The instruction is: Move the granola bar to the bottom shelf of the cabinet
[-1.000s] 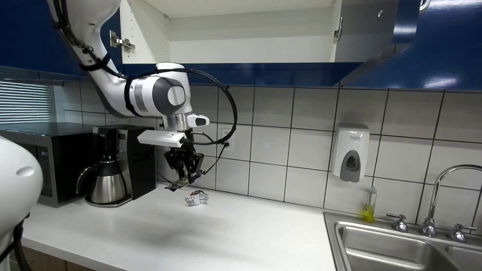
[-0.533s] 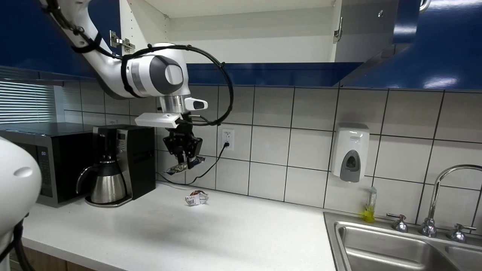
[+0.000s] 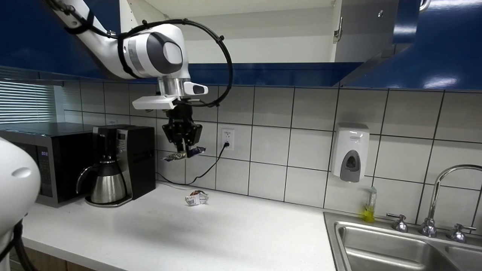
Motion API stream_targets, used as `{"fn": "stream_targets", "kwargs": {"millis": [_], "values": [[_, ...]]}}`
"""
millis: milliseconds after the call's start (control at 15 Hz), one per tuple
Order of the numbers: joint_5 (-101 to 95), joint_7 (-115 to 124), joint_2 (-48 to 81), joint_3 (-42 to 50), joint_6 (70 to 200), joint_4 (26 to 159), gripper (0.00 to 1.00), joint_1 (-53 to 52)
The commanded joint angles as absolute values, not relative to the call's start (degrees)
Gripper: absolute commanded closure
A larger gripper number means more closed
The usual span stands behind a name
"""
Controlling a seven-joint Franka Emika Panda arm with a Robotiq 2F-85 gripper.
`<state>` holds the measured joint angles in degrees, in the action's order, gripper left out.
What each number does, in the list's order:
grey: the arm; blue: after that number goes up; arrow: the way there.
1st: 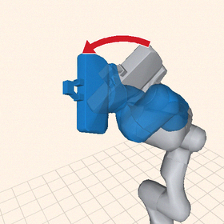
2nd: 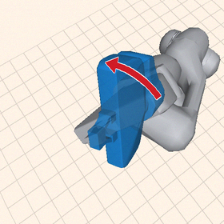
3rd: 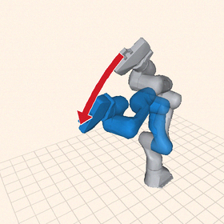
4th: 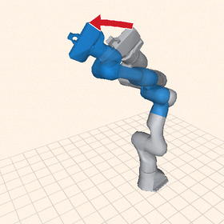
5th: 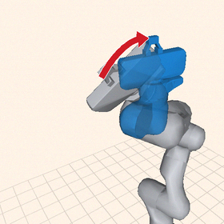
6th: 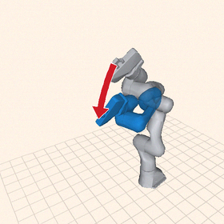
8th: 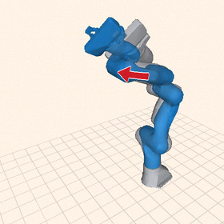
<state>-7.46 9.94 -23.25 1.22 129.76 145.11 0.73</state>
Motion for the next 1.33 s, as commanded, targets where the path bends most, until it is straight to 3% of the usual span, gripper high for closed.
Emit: {"fn": "stream_targets", "kwargs": {"millis": [0, 1267], "values": [[-7.29, 11.7, -26.85, -0.31, 124.77, 143.52, 0.91, 2.53], [-5.56, 10.54, -32.68, -1.64, 114.86, 134.89, 0.91, 1.38]]}}
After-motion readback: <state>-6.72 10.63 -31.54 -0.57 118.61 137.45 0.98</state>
